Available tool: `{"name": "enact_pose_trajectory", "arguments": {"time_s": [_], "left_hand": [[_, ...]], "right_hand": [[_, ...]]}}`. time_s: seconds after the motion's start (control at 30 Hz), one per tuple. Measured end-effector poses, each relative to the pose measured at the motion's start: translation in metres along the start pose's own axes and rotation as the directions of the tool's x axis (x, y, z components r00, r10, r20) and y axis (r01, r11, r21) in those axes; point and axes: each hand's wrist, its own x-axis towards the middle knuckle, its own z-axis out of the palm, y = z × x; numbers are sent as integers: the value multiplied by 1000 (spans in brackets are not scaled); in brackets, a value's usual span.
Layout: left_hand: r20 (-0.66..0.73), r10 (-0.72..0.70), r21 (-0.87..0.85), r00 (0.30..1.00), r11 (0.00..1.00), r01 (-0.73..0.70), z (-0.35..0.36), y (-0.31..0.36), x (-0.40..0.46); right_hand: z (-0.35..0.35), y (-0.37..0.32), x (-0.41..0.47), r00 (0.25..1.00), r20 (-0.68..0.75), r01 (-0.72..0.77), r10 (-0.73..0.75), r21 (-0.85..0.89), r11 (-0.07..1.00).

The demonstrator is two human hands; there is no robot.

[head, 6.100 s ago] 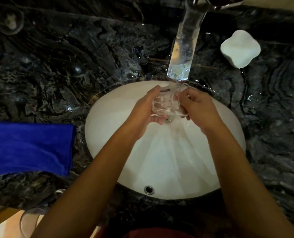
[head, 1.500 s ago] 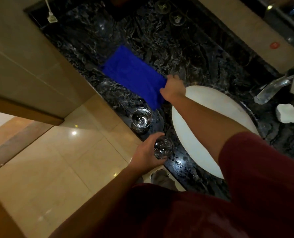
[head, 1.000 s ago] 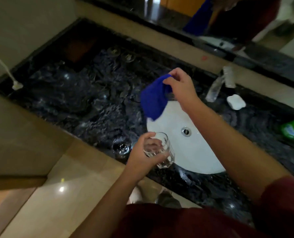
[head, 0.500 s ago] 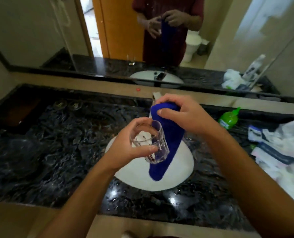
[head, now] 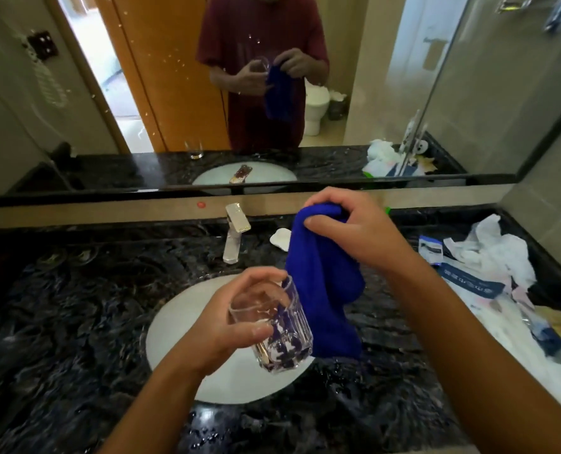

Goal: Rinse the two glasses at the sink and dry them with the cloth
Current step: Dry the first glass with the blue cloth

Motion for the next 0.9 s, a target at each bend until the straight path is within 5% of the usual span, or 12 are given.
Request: {"name": "enact_pose_trajectory", "arguments": {"time_s": [0.1,0.23,0.33,0.43,0.67,0.8,0.9], "left_hand": [[22,-21,-119,1000,993,23,0,-2,12],[-22,-20,-138,1000,990,17,-7,2,16],[-35,-77,-57,996,996,75,-11,-5,14],[-153,-100,-12,983,995,99,-2,-22,10],[-477,-139,-342,868,939,-39,29,-25,17],[-469,-119,-342,875,938,-56,28,-21,14],[-453,-118,-363,884,930,-62,33,-19,16]], "right_hand": [[-16,19,-5,983,-43,-180,176,-85,980],[-17,40,-29,918,161,-331,362,-190,924],[-5,37,-33,924,117,-382,364,270,884],[8,29,-30,935,102,-310,340,703,641],[59,22,-50,911,392,-412,127,853,321],[72,40,-64,961,-13,-234,278,500,834],[76,45,-72,940,-278,-130,198,245,961]]}}
